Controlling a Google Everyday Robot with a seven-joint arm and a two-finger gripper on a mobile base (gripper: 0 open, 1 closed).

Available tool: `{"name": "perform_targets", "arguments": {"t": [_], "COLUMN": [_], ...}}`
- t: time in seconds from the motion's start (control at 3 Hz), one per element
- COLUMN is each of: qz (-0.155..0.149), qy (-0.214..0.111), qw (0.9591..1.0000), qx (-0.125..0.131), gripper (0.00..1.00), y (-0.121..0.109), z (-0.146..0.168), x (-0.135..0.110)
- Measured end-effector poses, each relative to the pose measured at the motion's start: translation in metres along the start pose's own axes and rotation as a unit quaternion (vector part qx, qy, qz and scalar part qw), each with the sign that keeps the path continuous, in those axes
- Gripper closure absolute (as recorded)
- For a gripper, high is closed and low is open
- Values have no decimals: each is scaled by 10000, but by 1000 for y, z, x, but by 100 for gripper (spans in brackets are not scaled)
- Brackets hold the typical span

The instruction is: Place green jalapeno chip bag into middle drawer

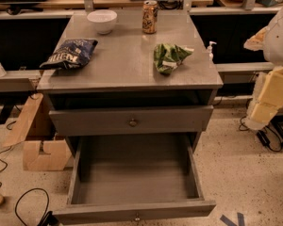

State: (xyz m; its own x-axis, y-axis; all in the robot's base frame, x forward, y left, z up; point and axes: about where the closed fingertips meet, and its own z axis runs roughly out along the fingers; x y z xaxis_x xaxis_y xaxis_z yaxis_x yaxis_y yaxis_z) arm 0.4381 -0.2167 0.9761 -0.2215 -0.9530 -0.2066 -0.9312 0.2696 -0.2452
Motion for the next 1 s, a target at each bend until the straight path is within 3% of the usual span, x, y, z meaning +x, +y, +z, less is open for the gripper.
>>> {"name": "perform_targets", "arguments": {"t": [0.33, 0.67, 1.0], "qz": [2, 372, 1085], "qy": [-63, -553, -1125], "qw": [10000, 9976, 9869], "qx": [50, 175, 403], "gripper": [0, 0, 0], "y": [-4, -36, -87], "z": [1, 13, 35], "x": [-3, -17, -40]}}
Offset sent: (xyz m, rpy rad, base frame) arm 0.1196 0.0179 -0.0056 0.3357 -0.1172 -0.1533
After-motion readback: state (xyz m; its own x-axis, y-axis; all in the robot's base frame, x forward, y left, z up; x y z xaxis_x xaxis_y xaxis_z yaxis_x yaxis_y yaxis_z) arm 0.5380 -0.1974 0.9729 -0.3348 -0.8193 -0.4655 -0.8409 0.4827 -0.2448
